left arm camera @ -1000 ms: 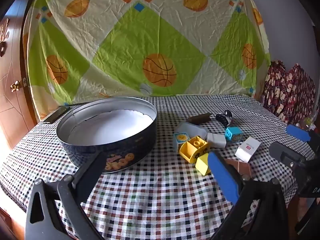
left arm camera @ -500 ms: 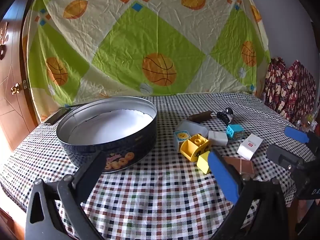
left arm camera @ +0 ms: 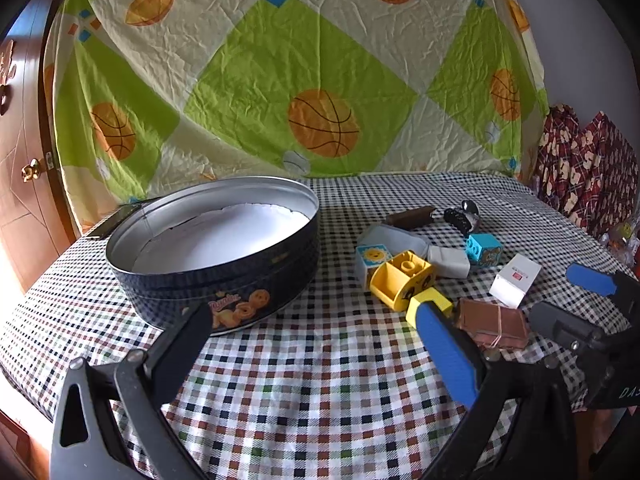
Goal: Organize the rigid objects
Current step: 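Grasp the brown chocolate bar with the right gripper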
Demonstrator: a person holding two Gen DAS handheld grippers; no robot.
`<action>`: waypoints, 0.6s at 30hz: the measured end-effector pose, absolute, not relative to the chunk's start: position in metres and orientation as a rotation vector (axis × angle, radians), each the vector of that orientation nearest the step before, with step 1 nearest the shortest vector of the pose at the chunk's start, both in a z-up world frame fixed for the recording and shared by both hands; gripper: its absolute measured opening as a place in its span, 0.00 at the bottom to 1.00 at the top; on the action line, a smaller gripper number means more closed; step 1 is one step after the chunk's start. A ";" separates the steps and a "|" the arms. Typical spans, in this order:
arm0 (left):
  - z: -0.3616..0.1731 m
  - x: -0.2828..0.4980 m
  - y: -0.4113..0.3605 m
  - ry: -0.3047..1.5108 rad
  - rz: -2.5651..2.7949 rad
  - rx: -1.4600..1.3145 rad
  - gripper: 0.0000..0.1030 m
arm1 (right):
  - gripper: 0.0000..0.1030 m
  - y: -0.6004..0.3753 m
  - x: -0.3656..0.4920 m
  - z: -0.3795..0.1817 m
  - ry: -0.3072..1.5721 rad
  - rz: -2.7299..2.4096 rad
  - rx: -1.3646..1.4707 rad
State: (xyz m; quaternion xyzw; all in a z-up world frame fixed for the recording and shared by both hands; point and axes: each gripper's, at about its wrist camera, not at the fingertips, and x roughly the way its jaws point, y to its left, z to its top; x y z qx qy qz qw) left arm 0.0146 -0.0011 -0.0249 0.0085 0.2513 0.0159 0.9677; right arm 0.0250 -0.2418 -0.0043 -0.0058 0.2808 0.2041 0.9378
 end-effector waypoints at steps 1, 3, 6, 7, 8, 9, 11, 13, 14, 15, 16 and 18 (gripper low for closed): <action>-0.026 0.015 -0.001 0.510 0.034 0.017 1.00 | 0.99 -0.242 0.026 -0.007 0.581 0.417 -0.008; -0.029 0.017 0.000 0.516 0.039 0.016 1.00 | 0.99 -0.242 0.030 -0.011 0.601 0.415 0.001; -0.034 0.021 0.002 0.528 0.047 0.012 1.00 | 0.99 -0.238 0.036 -0.019 0.632 0.406 0.009; -0.036 0.021 0.003 0.529 0.047 0.009 1.00 | 0.99 -0.237 0.037 -0.022 0.644 0.403 0.010; -0.037 0.022 0.004 0.532 0.050 0.008 1.00 | 0.99 -0.235 0.039 -0.025 0.657 0.401 0.011; -0.038 0.023 0.005 0.534 0.053 0.007 1.00 | 0.99 -0.233 0.041 -0.027 0.670 0.397 0.012; -0.040 0.024 0.007 0.538 0.056 0.003 1.00 | 0.99 -0.230 0.045 -0.032 0.693 0.376 0.013; -0.041 0.026 0.008 0.541 0.061 0.003 1.00 | 0.99 -0.226 0.047 -0.037 0.710 0.373 0.011; -0.041 0.027 0.009 0.541 0.062 0.001 1.00 | 0.99 -0.224 0.048 -0.038 0.720 0.371 0.006; -0.042 0.027 0.010 0.543 0.060 -0.001 1.00 | 0.99 -0.221 0.049 -0.040 0.730 0.372 0.001; -0.042 0.028 0.011 0.543 0.061 -0.002 1.00 | 0.99 -0.217 0.050 -0.042 0.738 0.374 -0.005; -0.042 0.030 0.012 0.545 0.059 -0.006 1.00 | 0.99 -0.214 0.053 -0.045 0.749 0.361 -0.012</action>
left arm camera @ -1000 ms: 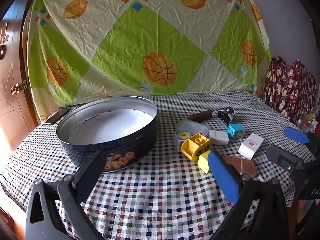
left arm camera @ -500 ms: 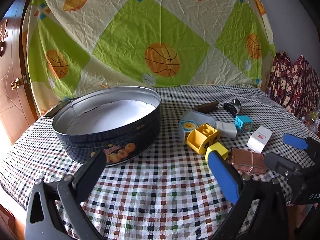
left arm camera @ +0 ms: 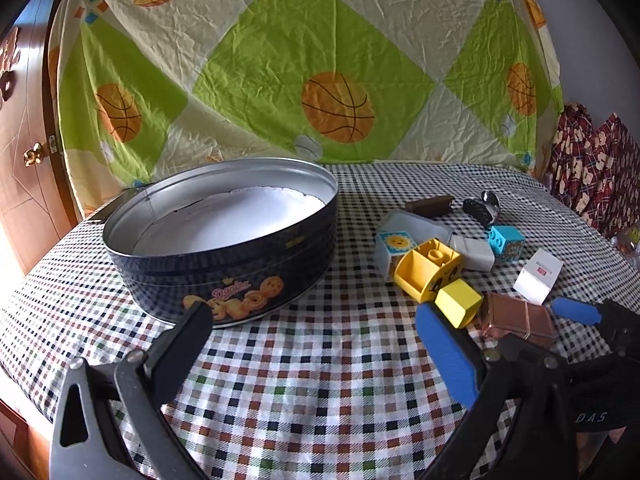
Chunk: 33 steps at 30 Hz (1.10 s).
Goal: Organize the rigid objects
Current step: 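Grasp the brown chocolate bar with the right gripper, then grasp the small yellow cube with the left gripper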
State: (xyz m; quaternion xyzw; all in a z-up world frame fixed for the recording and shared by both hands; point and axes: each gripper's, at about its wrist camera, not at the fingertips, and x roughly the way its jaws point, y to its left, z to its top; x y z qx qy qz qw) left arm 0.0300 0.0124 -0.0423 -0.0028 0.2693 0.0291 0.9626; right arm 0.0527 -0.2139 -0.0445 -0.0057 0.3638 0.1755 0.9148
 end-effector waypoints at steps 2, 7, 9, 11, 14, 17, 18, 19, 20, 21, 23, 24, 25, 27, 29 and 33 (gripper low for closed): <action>-0.043 0.032 0.014 0.548 0.060 -0.007 1.00 | 0.99 -0.210 0.058 -0.048 0.771 0.343 -0.022; -0.045 0.038 0.015 0.565 0.056 -0.018 1.00 | 0.99 -0.207 0.069 -0.052 0.823 0.312 -0.011; -0.045 0.039 0.013 0.568 0.049 -0.020 1.00 | 0.99 -0.203 0.073 -0.053 0.841 0.301 -0.033; -0.044 0.040 0.009 0.566 0.041 -0.013 1.00 | 0.97 -0.203 0.074 -0.053 0.844 0.290 -0.034; -0.044 0.040 0.003 0.568 0.033 0.002 1.00 | 0.84 -0.202 0.076 -0.052 0.834 0.267 -0.058; -0.045 0.041 -0.001 0.575 0.027 0.003 1.00 | 0.81 -0.203 0.075 -0.052 0.822 0.271 -0.066; -0.045 0.042 -0.002 0.578 0.026 0.002 1.00 | 0.81 -0.204 0.073 -0.053 0.814 0.278 -0.065; -0.045 0.042 -0.003 0.582 0.022 0.001 1.00 | 0.81 -0.205 0.073 -0.053 0.808 0.282 -0.063; -0.046 0.043 -0.005 0.587 0.015 0.000 1.00 | 0.81 -0.206 0.071 -0.053 0.801 0.286 -0.059; -0.046 0.044 -0.007 0.593 0.007 -0.002 1.00 | 0.81 -0.208 0.069 -0.053 0.792 0.291 -0.053; -0.048 0.046 -0.012 0.611 -0.018 -0.006 1.00 | 0.81 -0.212 0.066 -0.053 0.782 0.291 -0.047; -0.049 0.048 -0.015 0.623 -0.027 -0.006 1.00 | 0.81 -0.213 0.067 -0.054 0.779 0.288 -0.047; -0.050 0.050 -0.018 0.635 -0.033 -0.006 1.00 | 0.81 -0.215 0.066 -0.054 0.777 0.284 -0.050; -0.050 0.055 -0.025 0.651 -0.051 -0.003 1.00 | 0.81 -0.222 0.067 -0.053 0.771 0.268 -0.044; -0.049 0.058 -0.033 0.658 -0.061 0.012 1.00 | 0.81 -0.232 0.068 -0.053 0.763 0.244 -0.033; -0.049 0.067 -0.049 0.682 -0.084 0.036 1.00 | 0.81 -0.251 0.070 -0.052 0.754 0.210 -0.007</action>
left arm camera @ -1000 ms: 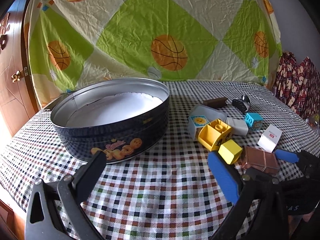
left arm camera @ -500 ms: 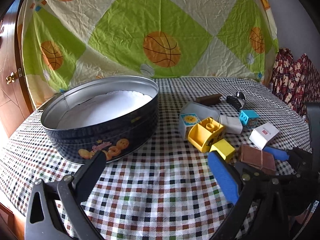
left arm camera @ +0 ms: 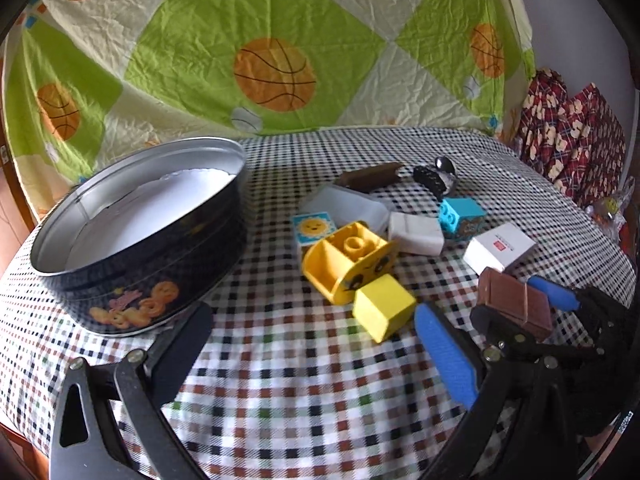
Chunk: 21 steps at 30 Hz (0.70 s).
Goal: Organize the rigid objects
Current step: 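Grasp the small yellow cube with the left gripper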
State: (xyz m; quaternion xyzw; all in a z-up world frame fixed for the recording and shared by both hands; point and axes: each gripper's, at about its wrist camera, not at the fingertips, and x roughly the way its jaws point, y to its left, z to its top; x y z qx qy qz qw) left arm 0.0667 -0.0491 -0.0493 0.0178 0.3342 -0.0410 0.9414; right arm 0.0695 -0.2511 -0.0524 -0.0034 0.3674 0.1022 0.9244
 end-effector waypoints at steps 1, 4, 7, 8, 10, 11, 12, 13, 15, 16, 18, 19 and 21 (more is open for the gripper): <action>-0.049 0.069 -0.052 0.686 -0.086 0.041 1.00 | 0.81 -0.255 0.070 -0.052 0.754 0.204 0.000; -0.053 0.077 -0.062 0.717 -0.094 0.061 0.97 | 0.81 -0.263 0.073 -0.052 0.757 0.196 0.020; -0.054 0.084 -0.063 0.737 -0.103 0.041 0.92 | 0.81 -0.269 0.074 -0.052 0.759 0.202 0.047; -0.055 0.086 -0.063 0.745 -0.100 0.043 0.91 | 0.81 -0.270 0.074 -0.052 0.758 0.209 0.054; -0.058 0.090 -0.063 0.764 -0.108 0.036 0.80 | 0.81 -0.272 0.073 -0.052 0.752 0.214 0.070; -0.060 0.091 -0.063 0.772 -0.112 0.032 0.78 | 0.81 -0.273 0.074 -0.051 0.751 0.219 0.084; -0.061 0.091 -0.063 0.776 -0.108 0.034 0.76 | 0.81 -0.275 0.074 -0.051 0.749 0.222 0.098; -0.061 0.091 -0.064 0.779 -0.105 0.037 0.75 | 0.81 -0.276 0.074 -0.052 0.748 0.222 0.098; -0.062 0.093 -0.068 0.785 -0.104 0.057 0.73 | 0.81 -0.273 0.074 -0.051 0.745 0.220 0.089; -0.062 0.094 -0.070 0.789 -0.104 0.067 0.72 | 0.81 -0.273 0.073 -0.052 0.742 0.219 0.090; -0.062 0.099 -0.075 0.801 -0.114 0.081 0.72 | 0.81 -0.274 0.074 -0.052 0.744 0.223 0.095; -0.063 0.102 -0.076 0.810 -0.116 0.084 0.68 | 0.81 -0.274 0.073 -0.052 0.743 0.224 0.096; -0.065 0.108 -0.076 0.824 -0.120 0.078 0.54 | 0.81 -0.275 0.072 -0.052 0.742 0.226 0.093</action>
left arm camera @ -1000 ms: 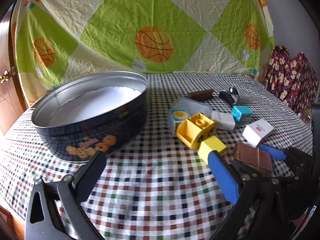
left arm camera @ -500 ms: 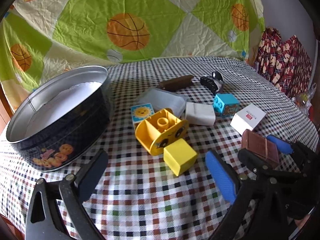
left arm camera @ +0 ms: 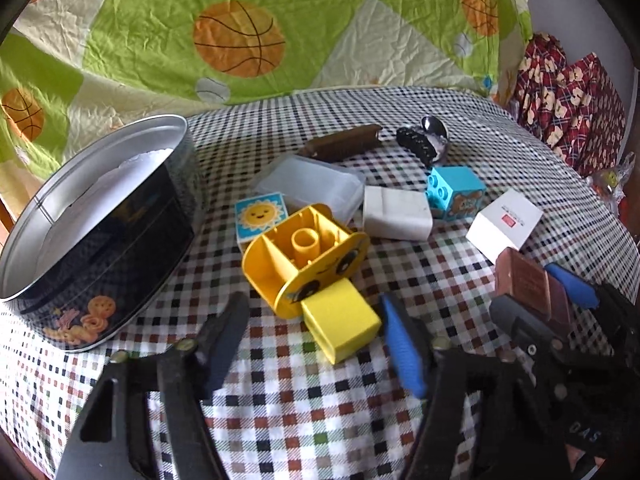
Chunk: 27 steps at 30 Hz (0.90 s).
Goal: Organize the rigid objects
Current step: 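Grasp the small yellow cube with the left gripper, then carry the yellow cube in the left gripper while the right gripper carries the chocolate bar toward the tin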
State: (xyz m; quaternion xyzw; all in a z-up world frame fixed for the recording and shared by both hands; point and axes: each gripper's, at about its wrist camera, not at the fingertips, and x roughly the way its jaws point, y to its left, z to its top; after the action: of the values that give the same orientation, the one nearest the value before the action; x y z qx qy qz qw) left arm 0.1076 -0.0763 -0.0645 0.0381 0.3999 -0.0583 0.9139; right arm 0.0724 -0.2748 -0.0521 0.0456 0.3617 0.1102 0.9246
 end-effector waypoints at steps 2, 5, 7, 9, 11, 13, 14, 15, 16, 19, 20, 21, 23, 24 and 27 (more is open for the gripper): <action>-0.067 0.109 -0.074 0.834 -0.128 0.062 0.39 | 0.81 -0.275 0.072 -0.052 0.741 0.226 0.091; -0.067 0.104 -0.068 0.815 -0.138 0.041 0.34 | 0.81 -0.274 0.072 -0.052 0.735 0.224 0.083; -0.065 0.101 -0.064 0.797 -0.149 0.018 0.34 | 0.81 -0.272 0.070 -0.051 0.727 0.220 0.072; -0.065 0.098 -0.062 0.789 -0.145 0.020 0.34 | 0.81 -0.271 0.069 -0.050 0.715 0.218 0.061; -0.065 0.094 -0.060 0.777 -0.139 0.020 0.34 | 0.81 -0.271 0.068 -0.050 0.708 0.218 0.056; -0.065 0.091 -0.060 0.766 -0.136 0.021 0.34 | 0.81 -0.270 0.067 -0.049 0.700 0.216 0.051; -0.067 0.088 -0.059 0.761 -0.135 0.020 0.34 | 0.81 -0.270 0.066 -0.049 0.696 0.216 0.049; -0.070 0.087 -0.058 0.758 -0.129 0.025 0.34 | 0.81 -0.270 0.066 -0.049 0.689 0.215 0.045; -0.071 0.085 -0.057 0.755 -0.128 0.023 0.34 | 0.81 -0.270 0.065 -0.049 0.684 0.213 0.042; -0.067 0.080 -0.052 0.712 -0.135 0.001 0.34 | 0.81 -0.269 0.063 -0.048 0.674 0.208 0.036; -0.067 0.081 -0.052 0.712 -0.139 0.003 0.34 | 0.81 -0.269 0.063 -0.048 0.673 0.208 0.035; -0.067 0.081 -0.052 0.712 -0.140 0.003 0.34 | 0.81 -0.269 0.063 -0.047 0.673 0.208 0.036; -0.066 0.080 -0.052 0.704 -0.139 0.002 0.34 | 0.81 -0.268 0.063 -0.047 0.670 0.208 0.035; -0.066 0.079 -0.051 0.697 -0.138 0.002 0.34 | 0.81 -0.268 0.062 -0.046 0.665 0.207 0.033; -0.064 0.073 -0.051 0.656 -0.126 0.004 0.34 | 0.81 -0.267 0.060 -0.045 0.641 0.202 0.020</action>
State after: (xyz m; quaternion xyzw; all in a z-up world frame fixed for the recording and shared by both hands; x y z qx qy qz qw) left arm 0.0730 -0.0511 -0.0643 0.0022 0.3221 -0.0619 0.9447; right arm 0.0596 -0.2668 -0.0447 0.0098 0.3147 0.0992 0.9440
